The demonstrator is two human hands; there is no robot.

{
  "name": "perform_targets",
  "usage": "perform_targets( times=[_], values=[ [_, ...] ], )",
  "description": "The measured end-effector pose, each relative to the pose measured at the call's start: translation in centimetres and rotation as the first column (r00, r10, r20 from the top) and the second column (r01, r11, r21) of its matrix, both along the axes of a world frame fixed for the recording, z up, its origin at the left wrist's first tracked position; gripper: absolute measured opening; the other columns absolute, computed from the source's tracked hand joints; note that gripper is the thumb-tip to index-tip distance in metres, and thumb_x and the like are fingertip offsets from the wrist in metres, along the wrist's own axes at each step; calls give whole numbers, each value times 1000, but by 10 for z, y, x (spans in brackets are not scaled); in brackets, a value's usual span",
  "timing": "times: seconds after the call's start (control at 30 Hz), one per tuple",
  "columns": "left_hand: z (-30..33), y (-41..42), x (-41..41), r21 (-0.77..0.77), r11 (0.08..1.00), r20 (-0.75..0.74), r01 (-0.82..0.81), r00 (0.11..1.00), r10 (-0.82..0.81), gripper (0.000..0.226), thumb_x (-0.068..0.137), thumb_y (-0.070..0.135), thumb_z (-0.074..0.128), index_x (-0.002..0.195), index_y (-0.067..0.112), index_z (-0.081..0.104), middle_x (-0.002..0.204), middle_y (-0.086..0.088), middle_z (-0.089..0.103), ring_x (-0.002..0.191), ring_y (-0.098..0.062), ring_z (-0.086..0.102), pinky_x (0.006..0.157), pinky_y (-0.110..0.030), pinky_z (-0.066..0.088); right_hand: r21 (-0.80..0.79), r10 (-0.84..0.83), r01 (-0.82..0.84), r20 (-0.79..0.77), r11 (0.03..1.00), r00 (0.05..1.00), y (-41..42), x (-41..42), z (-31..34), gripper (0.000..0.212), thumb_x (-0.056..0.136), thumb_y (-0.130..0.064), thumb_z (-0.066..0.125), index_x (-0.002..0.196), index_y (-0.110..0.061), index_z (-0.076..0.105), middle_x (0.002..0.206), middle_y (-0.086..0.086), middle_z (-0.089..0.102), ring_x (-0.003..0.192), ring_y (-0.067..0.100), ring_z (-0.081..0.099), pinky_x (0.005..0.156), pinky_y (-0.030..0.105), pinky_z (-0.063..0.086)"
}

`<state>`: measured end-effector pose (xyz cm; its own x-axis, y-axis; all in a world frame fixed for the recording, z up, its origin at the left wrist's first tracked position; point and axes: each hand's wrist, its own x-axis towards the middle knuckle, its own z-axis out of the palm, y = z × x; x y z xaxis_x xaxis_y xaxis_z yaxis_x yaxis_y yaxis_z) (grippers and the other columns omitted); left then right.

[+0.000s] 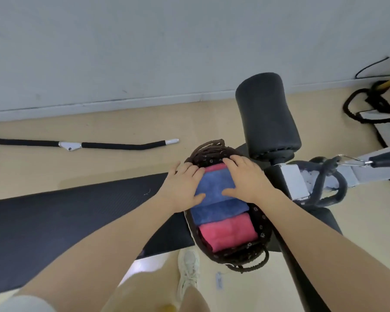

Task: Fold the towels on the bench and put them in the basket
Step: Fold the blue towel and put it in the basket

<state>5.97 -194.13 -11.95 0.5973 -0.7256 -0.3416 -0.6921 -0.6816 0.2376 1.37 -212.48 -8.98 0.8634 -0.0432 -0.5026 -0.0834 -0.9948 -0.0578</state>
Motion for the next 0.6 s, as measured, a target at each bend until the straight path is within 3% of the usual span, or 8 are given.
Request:
perform_targets(
  times=[0.07, 0.13, 0.23, 0.4, 0.6],
  values=[
    [24, 21, -1, -41, 999, -36, -4, 999, 3, 57, 91, 37, 46, 142, 15, 31, 145, -3, 35, 136, -21, 27, 110, -34, 20, 34, 57, -57, 7, 998, 998, 19, 2, 28, 57, 89, -33, 55, 138, -12, 35, 146, 9, 32, 133, 27, 32, 106, 37, 32],
    [49, 51, -2, -23, 999, -79, -43, 996, 42, 48, 92, 32, 45, 137, 15, 39, 142, -5, 39, 133, -22, 31, 107, -34, 26, 103, 78, -76, -9, 992, 997, 49, 4, 57, 41, 92, -24, 50, 131, -11, 44, 138, 7, 41, 126, 26, 39, 100, 36, 38],
    [90, 108, -6, 18, 990, -143, -140, 980, 142, 48, 96, 29, 41, 141, 15, 34, 146, -5, 34, 133, -22, 32, 108, -36, 30, 192, 96, -89, -26, 977, 995, 109, 8, 92, 37, 94, -21, 48, 129, -10, 47, 131, 11, 47, 121, 28, 42, 98, 39, 40],
    [148, 233, -17, -58, 947, -171, -317, 938, 303, 46, 97, 25, 41, 141, 13, 35, 143, -6, 39, 128, -22, 39, 106, -36, 34, 264, 217, -198, -44, 944, 975, 247, 14, 137, 37, 97, -21, 43, 131, -9, 47, 131, 12, 50, 120, 28, 46, 99, 36, 37],
    [199, 456, -75, -131, 762, -238, -634, 766, 597, 43, 94, 21, 46, 136, 10, 41, 136, -9, 47, 122, -24, 47, 102, -33, 39, 309, 300, -291, 21, 905, 954, 454, -4, 180, 34, 95, -20, 45, 127, -10, 51, 130, 10, 51, 119, 27, 49, 102, 35, 39]
  ],
)
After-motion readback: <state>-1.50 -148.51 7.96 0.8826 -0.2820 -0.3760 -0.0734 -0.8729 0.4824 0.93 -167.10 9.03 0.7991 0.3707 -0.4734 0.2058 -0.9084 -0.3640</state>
